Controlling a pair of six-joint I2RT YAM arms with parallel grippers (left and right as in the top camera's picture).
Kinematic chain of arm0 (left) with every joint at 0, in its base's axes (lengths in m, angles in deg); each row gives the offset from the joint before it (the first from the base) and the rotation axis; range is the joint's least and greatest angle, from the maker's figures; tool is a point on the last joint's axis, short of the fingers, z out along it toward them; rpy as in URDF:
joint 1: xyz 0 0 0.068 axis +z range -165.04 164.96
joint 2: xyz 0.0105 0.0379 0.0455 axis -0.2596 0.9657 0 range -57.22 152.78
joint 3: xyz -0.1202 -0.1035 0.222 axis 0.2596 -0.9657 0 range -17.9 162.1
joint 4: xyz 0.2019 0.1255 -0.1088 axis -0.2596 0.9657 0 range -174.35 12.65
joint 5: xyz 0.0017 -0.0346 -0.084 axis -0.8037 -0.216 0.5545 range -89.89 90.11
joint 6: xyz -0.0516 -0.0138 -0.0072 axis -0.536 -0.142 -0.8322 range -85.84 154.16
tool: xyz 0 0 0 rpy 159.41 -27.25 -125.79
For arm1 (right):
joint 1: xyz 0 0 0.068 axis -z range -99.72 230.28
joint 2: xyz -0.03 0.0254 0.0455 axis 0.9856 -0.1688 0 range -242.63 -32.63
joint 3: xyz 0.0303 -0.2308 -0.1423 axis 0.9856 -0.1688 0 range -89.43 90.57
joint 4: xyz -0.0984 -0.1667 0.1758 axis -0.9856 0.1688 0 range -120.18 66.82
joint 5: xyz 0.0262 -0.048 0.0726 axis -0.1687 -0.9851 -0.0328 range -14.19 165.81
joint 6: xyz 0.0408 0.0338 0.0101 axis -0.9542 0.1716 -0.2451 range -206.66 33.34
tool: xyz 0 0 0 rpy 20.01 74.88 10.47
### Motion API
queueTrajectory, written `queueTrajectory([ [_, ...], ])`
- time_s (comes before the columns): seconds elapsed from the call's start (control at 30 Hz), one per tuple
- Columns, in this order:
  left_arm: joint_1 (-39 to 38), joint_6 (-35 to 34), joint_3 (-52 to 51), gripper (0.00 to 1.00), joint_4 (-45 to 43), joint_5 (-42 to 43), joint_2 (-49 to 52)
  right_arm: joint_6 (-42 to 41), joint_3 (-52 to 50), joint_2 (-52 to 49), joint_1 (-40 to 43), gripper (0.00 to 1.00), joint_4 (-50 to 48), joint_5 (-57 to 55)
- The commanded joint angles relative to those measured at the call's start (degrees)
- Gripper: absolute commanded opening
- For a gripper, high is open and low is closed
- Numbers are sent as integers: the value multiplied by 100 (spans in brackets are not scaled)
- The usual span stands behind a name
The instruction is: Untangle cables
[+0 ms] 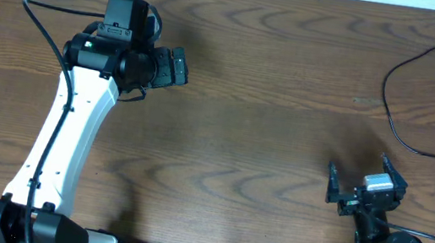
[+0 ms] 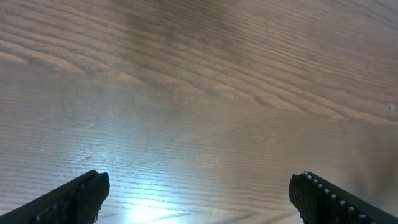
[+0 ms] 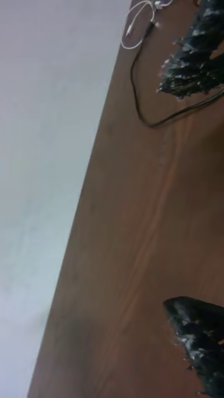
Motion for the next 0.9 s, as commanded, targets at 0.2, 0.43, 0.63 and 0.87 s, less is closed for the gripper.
queueTrajectory([
  [0.2, 2, 57, 63, 98, 22, 7, 46, -114, -22, 42, -35, 99, 20, -122],
  [0.43, 2, 57, 63, 98, 22, 7, 48, -114, -22, 42, -35, 99, 20, -122],
  [0.63, 2, 57, 63, 98, 22, 7, 48, -114, -22, 42, -35, 99, 20, -122],
  [0.87, 2, 59, 63, 98, 98, -142, 46, -114, -22, 42, -35, 99, 20, -122],
])
